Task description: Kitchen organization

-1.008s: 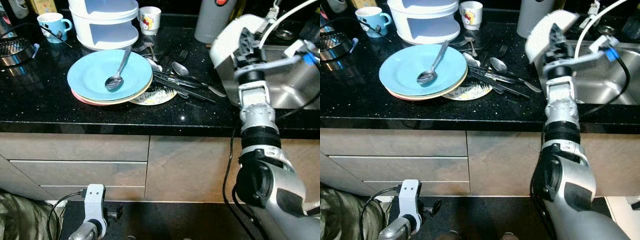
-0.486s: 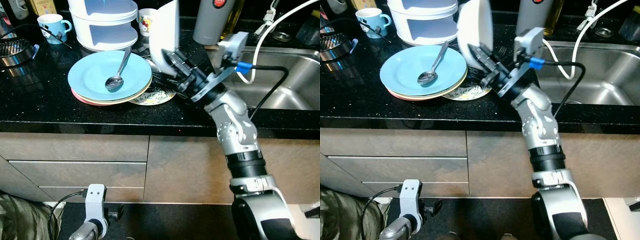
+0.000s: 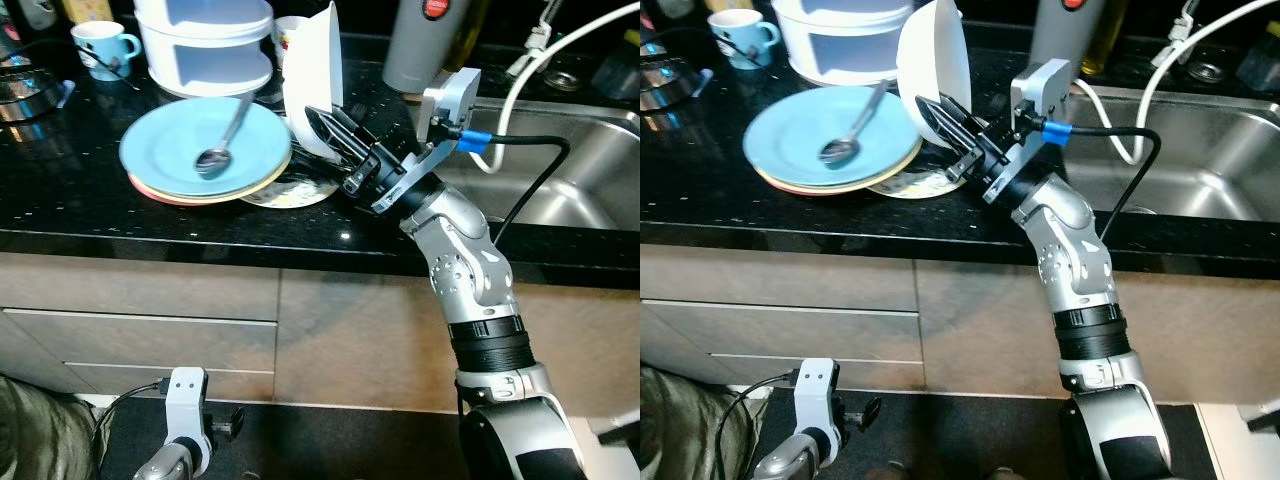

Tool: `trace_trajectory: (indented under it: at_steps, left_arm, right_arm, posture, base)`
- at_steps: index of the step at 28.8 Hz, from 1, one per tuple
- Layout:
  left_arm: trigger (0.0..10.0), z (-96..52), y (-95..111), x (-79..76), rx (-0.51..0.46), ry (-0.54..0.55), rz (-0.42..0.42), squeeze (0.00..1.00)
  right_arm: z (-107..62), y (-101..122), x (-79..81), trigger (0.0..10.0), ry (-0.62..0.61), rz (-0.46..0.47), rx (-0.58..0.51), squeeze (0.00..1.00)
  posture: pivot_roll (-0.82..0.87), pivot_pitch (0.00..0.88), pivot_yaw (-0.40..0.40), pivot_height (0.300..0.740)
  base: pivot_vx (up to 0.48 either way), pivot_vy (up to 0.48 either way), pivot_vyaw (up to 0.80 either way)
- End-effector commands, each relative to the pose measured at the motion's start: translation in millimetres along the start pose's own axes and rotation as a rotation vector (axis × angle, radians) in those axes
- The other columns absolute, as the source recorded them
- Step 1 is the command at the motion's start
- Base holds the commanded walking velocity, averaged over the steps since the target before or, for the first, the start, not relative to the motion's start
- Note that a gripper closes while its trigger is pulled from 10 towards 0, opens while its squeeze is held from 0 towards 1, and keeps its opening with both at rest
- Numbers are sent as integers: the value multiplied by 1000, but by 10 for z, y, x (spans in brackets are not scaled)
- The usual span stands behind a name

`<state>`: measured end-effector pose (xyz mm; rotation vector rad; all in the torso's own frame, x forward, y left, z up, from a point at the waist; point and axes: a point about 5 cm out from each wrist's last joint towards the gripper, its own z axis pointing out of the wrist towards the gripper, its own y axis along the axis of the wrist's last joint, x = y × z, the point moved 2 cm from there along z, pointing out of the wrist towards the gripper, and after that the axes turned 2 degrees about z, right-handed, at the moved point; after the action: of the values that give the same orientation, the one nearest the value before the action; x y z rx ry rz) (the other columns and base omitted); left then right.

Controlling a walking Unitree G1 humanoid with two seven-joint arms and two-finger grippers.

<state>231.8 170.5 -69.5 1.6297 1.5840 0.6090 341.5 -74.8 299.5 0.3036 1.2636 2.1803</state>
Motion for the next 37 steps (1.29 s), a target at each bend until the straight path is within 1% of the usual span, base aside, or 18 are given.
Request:
trace_trajectory:
  at_steps: [1,13,20,30,31,34,37]
  left_arm:
    - [10000,-18,-88,-33,24,-3,-24,0]
    - [10000,-18,-84,-29,21,-1,-30,0]
    - [10000,-13,-74,-33,20,-4,-28,0]
    - [10000,-10,-71,-41,20,-6,-24,0]
    - [10000,-6,-64,-21,22,18,-23,0]
    - [10000,-1,-58,-12,22,29,-38,0]
    - [10000,1,-51,-17,19,24,-34,0]
  right_arm:
    - [11,32,32,10000,4,1,-15,0]
    - [9,62,39,10000,1,16,-24,0]
    - [-6,59,31,10000,1,4,-13,0]
    - [-7,40,-11,10000,-45,-14,5,0]
    - [-10,34,-19,10000,-50,-15,10,0]
    - [-15,27,-31,10000,-58,-19,16,0]
    - [-23,22,-59,10000,-76,-30,20,0]
  posture:
    - [53,92,-68,740]
    - [53,93,-69,740]
    - [52,92,-69,740]
    - [52,83,-68,740]
    - [52,83,-69,740]
    - [52,80,-69,740]
    - [52,79,-70,740]
  base:
    - [0,-337,0]
    - [0,-340,0]
    - [0,-358,724]
    - [0,-372,0]
    - [0,0,0]
    - [0,0,0]
    - [0,0,0]
